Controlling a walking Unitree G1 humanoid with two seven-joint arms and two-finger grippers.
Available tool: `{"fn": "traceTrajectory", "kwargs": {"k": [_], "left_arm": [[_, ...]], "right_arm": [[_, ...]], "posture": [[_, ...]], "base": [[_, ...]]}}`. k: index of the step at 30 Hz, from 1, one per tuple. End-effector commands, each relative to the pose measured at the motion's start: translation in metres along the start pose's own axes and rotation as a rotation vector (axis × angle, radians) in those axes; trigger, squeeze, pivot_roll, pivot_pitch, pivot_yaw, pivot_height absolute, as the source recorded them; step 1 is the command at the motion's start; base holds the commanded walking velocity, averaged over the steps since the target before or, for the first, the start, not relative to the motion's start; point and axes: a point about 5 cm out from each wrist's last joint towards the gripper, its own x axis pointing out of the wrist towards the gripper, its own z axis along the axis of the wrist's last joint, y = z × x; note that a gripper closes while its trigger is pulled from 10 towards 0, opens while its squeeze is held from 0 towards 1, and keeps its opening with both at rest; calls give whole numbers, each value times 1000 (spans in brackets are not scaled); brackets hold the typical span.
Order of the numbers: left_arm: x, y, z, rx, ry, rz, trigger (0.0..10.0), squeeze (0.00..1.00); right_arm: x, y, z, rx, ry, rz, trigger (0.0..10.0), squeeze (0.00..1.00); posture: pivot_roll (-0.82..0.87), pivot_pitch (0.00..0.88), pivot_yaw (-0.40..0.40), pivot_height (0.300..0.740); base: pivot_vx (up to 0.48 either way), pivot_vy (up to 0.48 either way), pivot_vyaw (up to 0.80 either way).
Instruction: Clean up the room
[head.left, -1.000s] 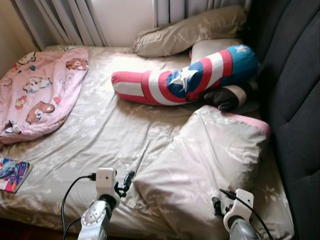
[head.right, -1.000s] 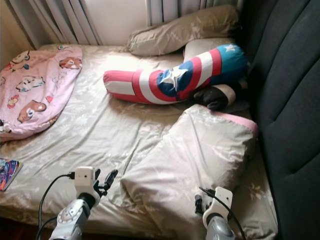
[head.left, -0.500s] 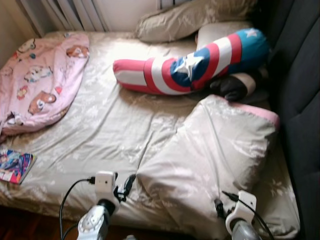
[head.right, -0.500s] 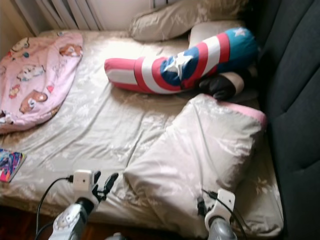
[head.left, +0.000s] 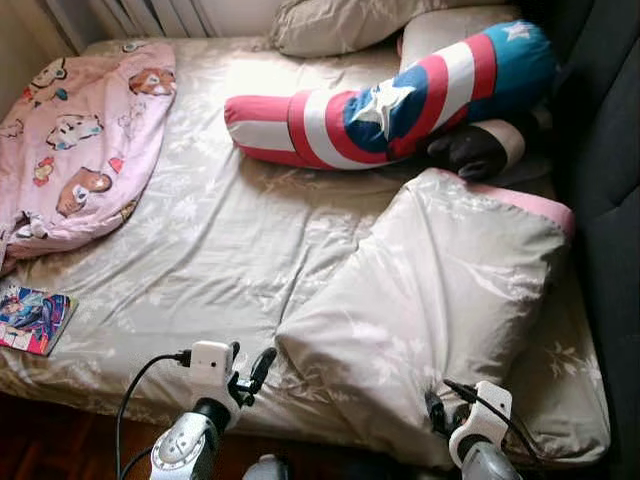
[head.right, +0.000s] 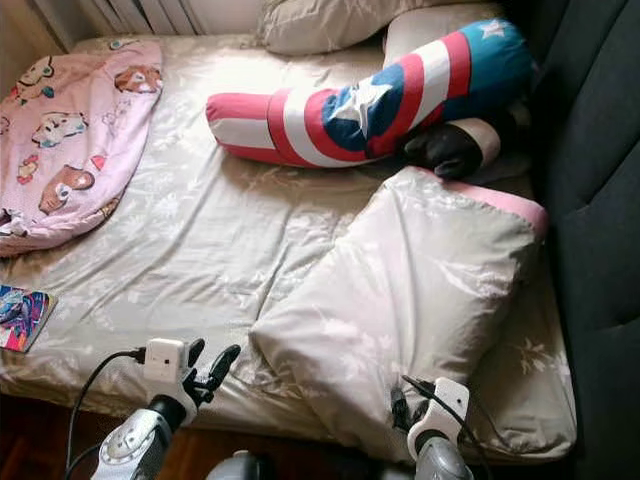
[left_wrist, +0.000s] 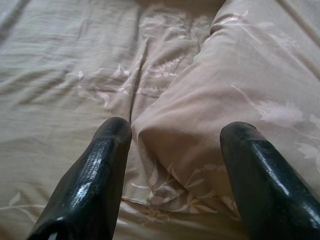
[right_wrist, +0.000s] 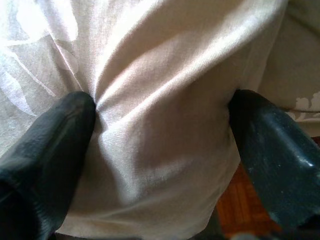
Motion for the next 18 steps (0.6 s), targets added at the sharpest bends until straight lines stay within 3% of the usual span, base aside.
{"fn": "traceTrajectory", "kwargs": {"k": [1,9,10,12,13,18], "left_arm": [[-6,4,0,-5,23,0,10000,0],[-10,-1,9,-10,15,-11,10000,0],[-11,-1,9,-11,15,-13,10000,0],[-12,-2,9,-12,15,-14,10000,0],[-13,-2,9,-14,21,-15,10000,0],[-15,-1,4,-14,47,-10,10000,0]], "right_arm": [[-9,-2,-35,9,121,-18,10000,0],[-8,4,-34,-1,118,-12,10000,0],[-8,5,-34,-3,120,-10,1451,0],[-8,6,-34,-5,122,-9,1451,0],[-7,9,-33,-3,116,4,0,0],[-8,13,-36,-35,126,23,0,0]], "posture": [[193,328,122,690],[199,364,128,690],[197,368,129,690],[197,368,129,690],[196,370,129,690],[193,366,129,690]], "base": [[0,0,0],[0,0,0],[0,0,0],[0,0,0],[0,0,0],[0,0,0]]}}
